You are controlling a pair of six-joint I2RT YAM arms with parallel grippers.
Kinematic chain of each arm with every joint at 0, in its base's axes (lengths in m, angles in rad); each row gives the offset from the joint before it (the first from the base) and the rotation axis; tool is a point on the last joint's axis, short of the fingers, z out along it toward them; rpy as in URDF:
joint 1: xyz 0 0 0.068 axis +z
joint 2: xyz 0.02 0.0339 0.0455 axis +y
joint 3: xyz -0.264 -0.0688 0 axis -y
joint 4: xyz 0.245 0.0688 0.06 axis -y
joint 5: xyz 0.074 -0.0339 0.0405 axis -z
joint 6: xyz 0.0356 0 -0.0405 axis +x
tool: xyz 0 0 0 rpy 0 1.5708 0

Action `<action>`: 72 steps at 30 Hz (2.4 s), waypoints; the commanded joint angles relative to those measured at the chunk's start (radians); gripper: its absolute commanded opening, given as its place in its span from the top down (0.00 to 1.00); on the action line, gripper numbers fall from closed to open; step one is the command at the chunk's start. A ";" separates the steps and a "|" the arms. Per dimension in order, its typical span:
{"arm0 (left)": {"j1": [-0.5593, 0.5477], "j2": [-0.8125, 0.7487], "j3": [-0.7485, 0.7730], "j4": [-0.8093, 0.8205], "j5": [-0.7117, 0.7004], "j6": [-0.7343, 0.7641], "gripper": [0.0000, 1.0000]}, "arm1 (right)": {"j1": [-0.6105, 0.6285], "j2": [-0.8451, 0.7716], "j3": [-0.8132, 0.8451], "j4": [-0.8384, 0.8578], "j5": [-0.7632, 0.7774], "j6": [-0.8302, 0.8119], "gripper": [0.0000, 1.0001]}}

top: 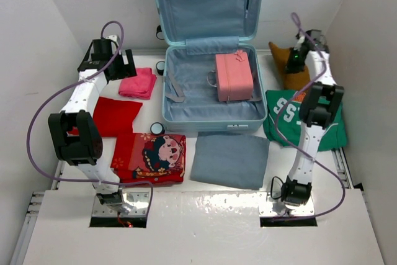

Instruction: Pack the luggage

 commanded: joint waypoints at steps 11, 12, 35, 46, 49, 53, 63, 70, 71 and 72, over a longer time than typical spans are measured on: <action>0.022 -0.033 -0.003 0.007 0.077 -0.006 0.05 | -0.099 -0.347 -0.050 0.271 -0.525 0.426 1.00; 0.022 -0.045 -0.003 0.007 0.077 -0.006 0.05 | -0.096 -0.353 -0.050 0.311 -0.536 0.448 1.00; -0.102 -0.156 -0.227 0.127 0.195 -0.029 0.08 | 0.303 -0.450 0.057 0.332 -0.417 0.350 1.00; -0.157 -0.163 -0.190 0.204 0.271 -0.081 0.07 | 0.435 -0.510 -0.032 0.293 -0.383 0.229 1.00; -0.157 -0.163 -0.172 0.313 0.464 -0.191 0.02 | 0.465 -0.507 -0.079 0.284 -0.363 0.220 1.00; -0.192 -0.097 -0.133 0.464 0.627 -0.441 0.00 | 0.485 -0.455 -0.115 0.287 -0.358 0.255 1.00; -0.283 0.053 -0.016 0.625 0.677 -0.674 0.00 | 0.539 -0.343 -0.055 0.321 -0.361 0.338 1.00; -0.317 0.194 0.052 0.691 0.592 -0.832 0.00 | 0.551 -0.344 -0.098 0.353 -0.363 0.352 1.00; -0.317 0.211 0.061 0.753 0.592 -0.860 0.00 | 0.553 -0.349 -0.101 0.357 -0.363 0.355 1.00; -0.317 0.227 0.061 0.777 0.601 -0.903 0.00 | 0.554 -0.346 -0.104 0.356 -0.364 0.353 1.00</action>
